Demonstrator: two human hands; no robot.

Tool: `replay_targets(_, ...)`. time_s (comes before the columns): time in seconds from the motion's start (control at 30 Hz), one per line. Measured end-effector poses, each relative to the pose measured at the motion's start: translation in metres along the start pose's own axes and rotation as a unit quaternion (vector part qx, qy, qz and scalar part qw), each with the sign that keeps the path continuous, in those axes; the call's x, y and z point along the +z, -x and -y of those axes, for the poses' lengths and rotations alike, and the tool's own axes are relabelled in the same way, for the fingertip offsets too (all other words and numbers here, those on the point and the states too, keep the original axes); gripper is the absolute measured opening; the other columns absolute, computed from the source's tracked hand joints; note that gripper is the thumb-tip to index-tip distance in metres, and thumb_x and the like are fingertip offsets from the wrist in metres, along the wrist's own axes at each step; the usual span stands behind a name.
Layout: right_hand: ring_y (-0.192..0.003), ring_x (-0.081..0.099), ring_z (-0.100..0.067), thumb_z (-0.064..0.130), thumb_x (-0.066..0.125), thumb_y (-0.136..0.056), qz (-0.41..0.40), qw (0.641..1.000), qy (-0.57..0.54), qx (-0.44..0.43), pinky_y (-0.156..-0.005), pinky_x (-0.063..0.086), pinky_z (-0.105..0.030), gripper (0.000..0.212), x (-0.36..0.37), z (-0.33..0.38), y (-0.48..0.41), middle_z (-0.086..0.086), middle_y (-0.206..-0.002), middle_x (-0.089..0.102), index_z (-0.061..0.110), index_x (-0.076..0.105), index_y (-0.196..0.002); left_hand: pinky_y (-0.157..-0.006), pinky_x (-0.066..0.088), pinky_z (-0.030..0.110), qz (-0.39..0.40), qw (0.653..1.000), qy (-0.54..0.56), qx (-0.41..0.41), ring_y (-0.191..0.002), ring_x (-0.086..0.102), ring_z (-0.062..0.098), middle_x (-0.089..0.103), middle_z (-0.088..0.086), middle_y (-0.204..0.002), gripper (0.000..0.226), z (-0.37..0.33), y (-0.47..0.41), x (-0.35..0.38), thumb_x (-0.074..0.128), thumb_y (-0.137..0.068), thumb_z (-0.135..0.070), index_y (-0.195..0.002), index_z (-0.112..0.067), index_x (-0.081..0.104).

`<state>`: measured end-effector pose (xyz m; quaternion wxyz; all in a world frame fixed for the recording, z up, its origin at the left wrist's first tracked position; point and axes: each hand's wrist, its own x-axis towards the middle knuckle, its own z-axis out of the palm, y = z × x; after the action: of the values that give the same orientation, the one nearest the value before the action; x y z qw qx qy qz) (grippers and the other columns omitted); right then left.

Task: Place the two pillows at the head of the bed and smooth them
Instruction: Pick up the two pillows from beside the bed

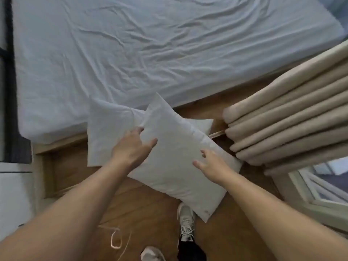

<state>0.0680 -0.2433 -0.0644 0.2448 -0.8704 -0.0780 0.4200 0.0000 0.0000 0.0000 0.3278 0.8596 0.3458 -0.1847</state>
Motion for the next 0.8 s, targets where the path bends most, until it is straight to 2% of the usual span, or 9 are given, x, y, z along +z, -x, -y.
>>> replay_targets(0.1, -0.145, 0.025, -0.026, 0.053, 0.067, -0.084, 0.015, 0.998, 0.028, 0.048, -0.115, 0.029, -0.047, 0.094, 0.028, -0.061, -0.069, -0.003, -0.161, 0.02, 0.021, 0.014, -0.154, -0.107, 0.033, 0.056, -0.027, 0.985, -0.159, 0.067, -0.138, 0.031, 0.031, 0.029, 0.006, -0.153, 0.088, 0.01, -0.07, 0.066, 0.059, -0.074, -0.069, -0.148, -0.036, 0.024)
replay_targets(0.27, -0.148, -0.016, -0.025, 0.061, 0.082, -0.058, 0.008, 0.99, 0.133, 0.057, -0.117, 0.012, -0.059, 0.144, 0.065, -0.124, -0.177, 0.005, -0.161, -0.024, 0.028, -0.024, -0.15, -0.107, 0.001, 0.074, 0.0, 0.869, -0.443, 0.218, -0.138, -0.027, 0.048, -0.029, 0.012, -0.155, 0.134, 0.027, -0.173, 0.164, 0.067, -0.051, -0.08, -0.144, -0.043, -0.022)
replay_targets(0.33, -0.147, -0.023, -0.025, 0.062, 0.084, -0.053, 0.01, 0.986, 0.158, 0.054, -0.115, 0.006, -0.062, 0.151, 0.081, -0.135, -0.213, 0.005, -0.158, -0.031, 0.029, -0.031, -0.146, -0.104, -0.004, 0.077, 0.002, 0.852, -0.471, 0.23, -0.133, -0.035, 0.05, -0.035, 0.013, -0.153, 0.14, 0.031, -0.206, 0.189, 0.069, -0.046, -0.079, -0.144, -0.042, -0.023)
replay_targets(0.4, -0.149, -0.011, -0.026, 0.061, 0.085, -0.051, -0.016, 0.986, 0.157, 0.047, -0.114, 0.009, -0.06, 0.151, 0.096, -0.139, -0.239, 0.003, -0.162, -0.018, 0.028, -0.024, -0.149, -0.104, -0.003, 0.077, 0.012, 0.85, -0.476, 0.226, -0.137, -0.029, 0.049, -0.025, 0.012, -0.157, 0.136, 0.038, -0.234, 0.202, 0.069, -0.046, -0.079, -0.146, -0.042, -0.015)
replay_targets(0.47, -0.144, 0.016, -0.029, 0.057, 0.087, -0.05, -0.064, 0.987, 0.144, 0.042, -0.112, 0.023, -0.052, 0.137, 0.109, -0.139, -0.26, -0.003, -0.159, 0.014, 0.025, 0.002, -0.153, -0.105, 0.005, 0.075, 0.034, 0.852, -0.475, 0.217, -0.141, -0.013, 0.046, -0.003, 0.01, -0.159, 0.121, 0.046, -0.252, 0.206, 0.069, -0.052, -0.076, -0.146, -0.041, 0.0)
replay_targets(0.57, -0.12, 0.048, -0.029, 0.044, 0.085, -0.062, -0.126, 0.984, 0.113, 0.049, -0.089, 0.04, -0.039, 0.08, 0.116, -0.136, -0.279, -0.007, -0.128, 0.053, 0.019, 0.047, -0.128, -0.101, 0.03, 0.06, 0.026, 0.854, -0.463, 0.234, -0.133, 0.028, 0.035, 0.037, 0.004, -0.14, 0.084, 0.056, -0.262, 0.21, 0.068, -0.064, -0.066, -0.133, -0.034, 0.033)
replay_targets(0.63, -0.106, 0.058, -0.031, 0.034, 0.08, -0.071, -0.126, 0.986, 0.092, 0.056, -0.073, 0.038, -0.036, 0.046, 0.117, -0.134, -0.28, -0.008, -0.113, 0.064, 0.017, 0.058, -0.108, -0.087, 0.04, 0.045, 0.005, 0.851, -0.45, 0.27, -0.115, 0.049, 0.029, 0.054, 0.003, -0.119, 0.058, 0.061, -0.26, 0.213, 0.07, -0.071, -0.054, -0.118, -0.027, 0.05)
replay_targets(0.7, -0.097, 0.061, -0.035, 0.027, 0.075, -0.076, -0.122, 0.988, 0.072, 0.066, -0.065, 0.035, -0.034, 0.03, 0.117, -0.131, -0.27, -0.01, -0.104, 0.068, 0.016, 0.061, -0.1, -0.067, 0.044, 0.039, 0.008, 0.847, -0.426, 0.317, -0.087, 0.062, 0.03, 0.063, 0.006, -0.09, 0.037, 0.065, -0.254, 0.213, 0.081, -0.065, -0.033, -0.093, -0.018, 0.062)
replay_targets(0.8, -0.091, 0.063, -0.034, 0.025, 0.066, -0.08, -0.092, 0.992, 0.065, 0.063, -0.065, 0.042, -0.034, 0.02, 0.11, -0.124, -0.232, -0.01, -0.099, 0.071, 0.017, 0.064, -0.098, -0.044, 0.043, 0.034, 0.032, 0.856, -0.344, 0.384, -0.051, 0.061, 0.03, 0.059, 0.008, -0.06, 0.035, 0.073, -0.239, 0.196, 0.084, -0.047, -0.009, -0.07, -0.014, 0.058)
